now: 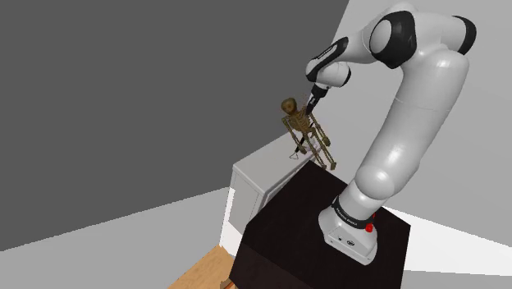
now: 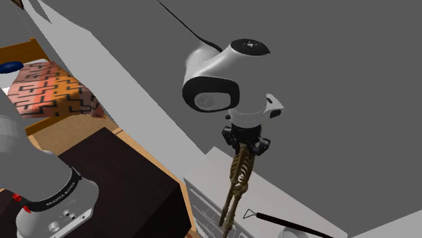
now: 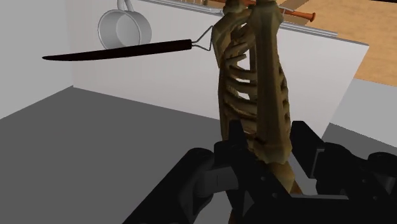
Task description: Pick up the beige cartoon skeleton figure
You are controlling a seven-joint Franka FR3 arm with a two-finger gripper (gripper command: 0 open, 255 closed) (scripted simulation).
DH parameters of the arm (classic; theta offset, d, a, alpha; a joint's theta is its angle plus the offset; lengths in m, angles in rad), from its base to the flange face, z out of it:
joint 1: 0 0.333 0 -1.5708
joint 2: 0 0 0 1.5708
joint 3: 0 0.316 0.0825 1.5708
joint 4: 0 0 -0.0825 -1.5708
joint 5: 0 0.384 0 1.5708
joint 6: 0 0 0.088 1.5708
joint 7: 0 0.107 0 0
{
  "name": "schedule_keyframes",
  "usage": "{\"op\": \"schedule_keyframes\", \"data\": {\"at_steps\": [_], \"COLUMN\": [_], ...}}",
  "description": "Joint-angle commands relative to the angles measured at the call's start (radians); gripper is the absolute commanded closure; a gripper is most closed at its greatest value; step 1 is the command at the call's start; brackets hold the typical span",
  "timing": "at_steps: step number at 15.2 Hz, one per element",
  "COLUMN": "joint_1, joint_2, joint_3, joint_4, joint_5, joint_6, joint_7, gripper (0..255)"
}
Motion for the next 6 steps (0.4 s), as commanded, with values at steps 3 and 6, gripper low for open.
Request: {"op": "schedule_keyframes", "data": {"at_steps": [3, 6], "joint_1": [0.012, 0.015], "joint_2": [-0.040, -0.051], "joint_3": [-0.015, -0.019], "joint_4": [0.017, 0.022], "joint_5": [-0.041, -0.053], "joint_6": [-0.046, -0.059], "joint_7": [0.029, 0.037], "gripper": [255, 255]}}
